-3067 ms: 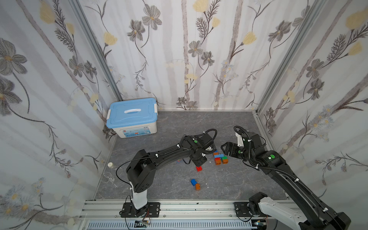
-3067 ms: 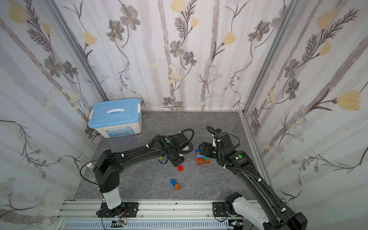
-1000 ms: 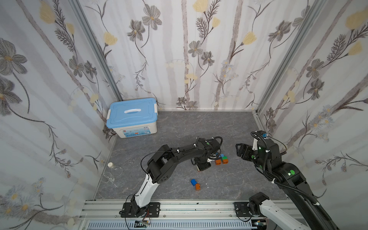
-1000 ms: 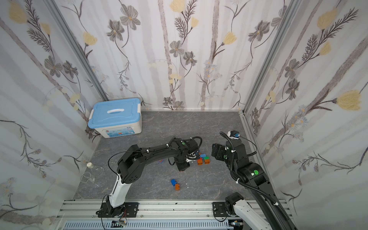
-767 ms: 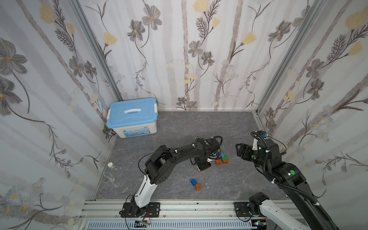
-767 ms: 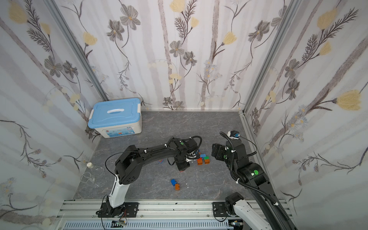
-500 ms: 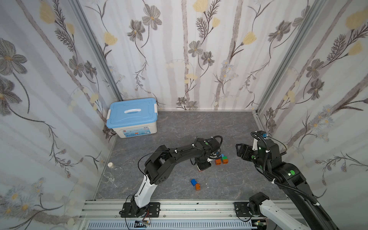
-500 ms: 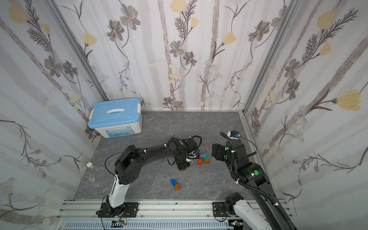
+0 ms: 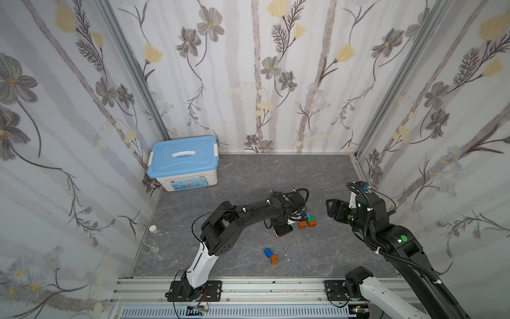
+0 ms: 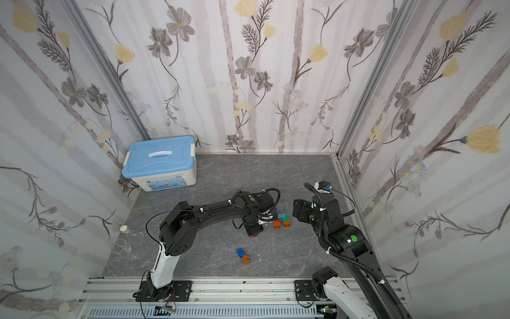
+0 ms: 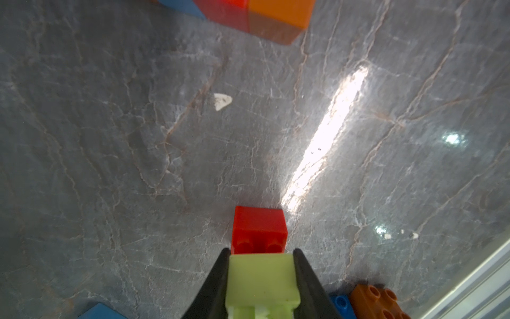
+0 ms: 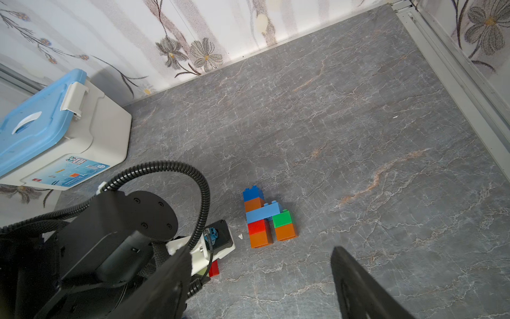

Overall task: Assemble the letter h with lego
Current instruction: Assemble the lego brick with the lego brick.

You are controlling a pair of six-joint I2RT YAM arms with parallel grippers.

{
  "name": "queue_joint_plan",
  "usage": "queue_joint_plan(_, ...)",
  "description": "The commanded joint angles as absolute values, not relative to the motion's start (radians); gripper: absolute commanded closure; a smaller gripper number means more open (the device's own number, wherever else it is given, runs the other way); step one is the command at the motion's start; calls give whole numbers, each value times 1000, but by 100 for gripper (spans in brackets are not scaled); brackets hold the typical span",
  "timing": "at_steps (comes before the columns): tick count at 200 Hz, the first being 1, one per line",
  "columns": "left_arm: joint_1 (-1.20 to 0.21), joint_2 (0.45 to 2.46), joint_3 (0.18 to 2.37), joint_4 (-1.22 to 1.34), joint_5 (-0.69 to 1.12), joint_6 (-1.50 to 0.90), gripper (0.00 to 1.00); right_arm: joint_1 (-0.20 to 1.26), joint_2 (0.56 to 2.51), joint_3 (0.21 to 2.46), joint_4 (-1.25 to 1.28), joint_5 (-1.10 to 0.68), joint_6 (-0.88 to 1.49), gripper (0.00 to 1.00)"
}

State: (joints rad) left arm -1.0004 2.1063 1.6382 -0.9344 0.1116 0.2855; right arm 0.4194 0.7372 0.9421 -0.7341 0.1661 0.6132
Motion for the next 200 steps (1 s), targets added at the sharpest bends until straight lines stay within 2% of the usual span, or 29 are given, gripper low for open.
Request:
queue_joint_plan(1,-999,2133,1635,-915,126,323,70,420,736,942,-716,159,630,19)
queue_joint_plan(136,-979,2142,1582,-857,190,339,68,419,735,942,-717,157,630,20)
queue_joint_plan(200,-970,2090,1582,-841,159,336,61,420,756,942,-717,152,626,20)
